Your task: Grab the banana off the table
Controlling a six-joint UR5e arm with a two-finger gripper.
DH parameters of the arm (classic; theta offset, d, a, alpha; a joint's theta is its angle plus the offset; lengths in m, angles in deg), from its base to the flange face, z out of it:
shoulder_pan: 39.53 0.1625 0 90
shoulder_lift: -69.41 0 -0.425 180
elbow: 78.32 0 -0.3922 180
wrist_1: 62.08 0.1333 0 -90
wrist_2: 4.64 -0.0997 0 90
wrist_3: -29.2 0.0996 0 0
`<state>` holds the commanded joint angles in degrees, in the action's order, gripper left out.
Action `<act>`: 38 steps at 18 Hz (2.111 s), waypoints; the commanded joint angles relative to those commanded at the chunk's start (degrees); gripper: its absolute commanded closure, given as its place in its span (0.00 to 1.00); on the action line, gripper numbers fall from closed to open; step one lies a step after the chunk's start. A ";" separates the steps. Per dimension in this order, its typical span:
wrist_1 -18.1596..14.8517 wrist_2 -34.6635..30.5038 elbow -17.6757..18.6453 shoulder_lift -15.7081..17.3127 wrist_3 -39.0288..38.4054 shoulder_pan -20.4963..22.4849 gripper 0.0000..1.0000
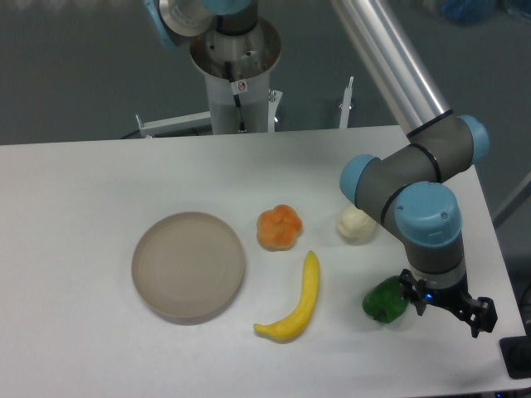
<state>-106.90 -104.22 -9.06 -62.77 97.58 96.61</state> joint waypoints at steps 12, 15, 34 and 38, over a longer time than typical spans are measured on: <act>0.00 0.79 0.70 0.27 -0.35 0.35 0.00; -0.09 0.96 0.88 0.09 -0.35 0.35 0.00; -15.65 11.69 12.91 11.25 -16.60 -3.33 0.00; -4.90 11.87 19.31 10.46 -21.26 -5.44 0.00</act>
<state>-111.80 -92.35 10.25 -52.31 76.32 91.16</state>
